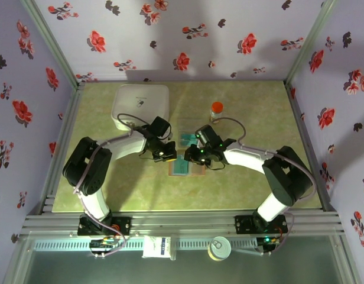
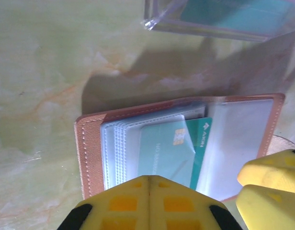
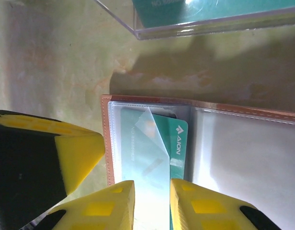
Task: Take the credit cards out of the card holder
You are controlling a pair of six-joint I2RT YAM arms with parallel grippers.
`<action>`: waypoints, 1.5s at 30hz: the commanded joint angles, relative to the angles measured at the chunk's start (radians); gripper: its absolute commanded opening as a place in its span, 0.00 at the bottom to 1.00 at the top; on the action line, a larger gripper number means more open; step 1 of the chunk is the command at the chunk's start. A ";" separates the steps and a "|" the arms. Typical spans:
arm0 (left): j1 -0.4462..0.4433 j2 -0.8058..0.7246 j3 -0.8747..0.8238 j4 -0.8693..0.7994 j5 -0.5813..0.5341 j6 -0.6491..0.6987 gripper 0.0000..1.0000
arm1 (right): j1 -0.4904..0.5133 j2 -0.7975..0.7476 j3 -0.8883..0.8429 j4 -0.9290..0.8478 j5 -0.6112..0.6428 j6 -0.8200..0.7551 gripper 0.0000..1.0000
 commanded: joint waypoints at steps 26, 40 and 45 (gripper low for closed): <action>-0.008 0.028 -0.012 -0.038 -0.038 0.036 0.00 | -0.005 0.047 0.008 -0.014 0.022 -0.043 0.23; -0.024 -0.037 0.017 -0.068 -0.041 0.025 0.00 | -0.010 -0.012 -0.016 -0.007 0.022 -0.054 0.24; -0.057 -0.017 0.017 -0.047 -0.035 0.005 0.00 | -0.010 -0.037 -0.055 0.041 -0.016 -0.016 0.24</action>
